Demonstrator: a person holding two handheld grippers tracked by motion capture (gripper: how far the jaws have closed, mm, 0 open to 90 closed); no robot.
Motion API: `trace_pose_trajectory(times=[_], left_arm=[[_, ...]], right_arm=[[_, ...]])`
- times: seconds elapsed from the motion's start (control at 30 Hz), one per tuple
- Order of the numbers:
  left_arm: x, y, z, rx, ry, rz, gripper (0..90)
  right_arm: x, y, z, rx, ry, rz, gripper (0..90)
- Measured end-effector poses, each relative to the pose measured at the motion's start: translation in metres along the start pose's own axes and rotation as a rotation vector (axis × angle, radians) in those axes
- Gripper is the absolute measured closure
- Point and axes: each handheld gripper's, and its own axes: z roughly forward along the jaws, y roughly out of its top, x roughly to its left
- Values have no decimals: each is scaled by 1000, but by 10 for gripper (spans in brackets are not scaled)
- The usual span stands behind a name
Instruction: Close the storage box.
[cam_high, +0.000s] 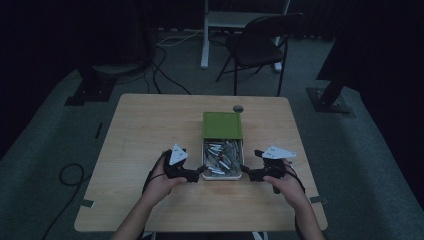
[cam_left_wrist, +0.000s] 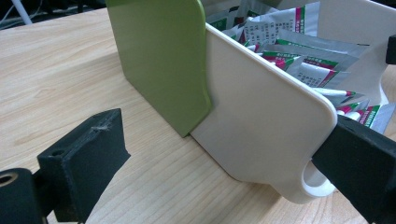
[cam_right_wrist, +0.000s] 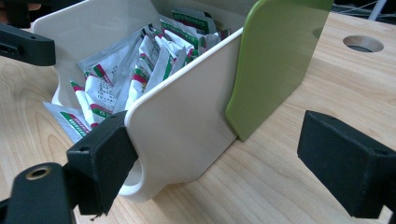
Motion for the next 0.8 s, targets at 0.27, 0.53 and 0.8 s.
trace_pose_trajectory(times=[0.27,0.53,0.8], left_arm=[[5,2,2,-3,9,-14,46],[10,6,5,-11,7,-37,46],[11,11,10,-3,20,-27,47]], right_arm=[[-1,4,4,-1,-5,-4,121],[-4,10,7,-6,-18,6,121],[-11,14,11,1,-36,12,121]])
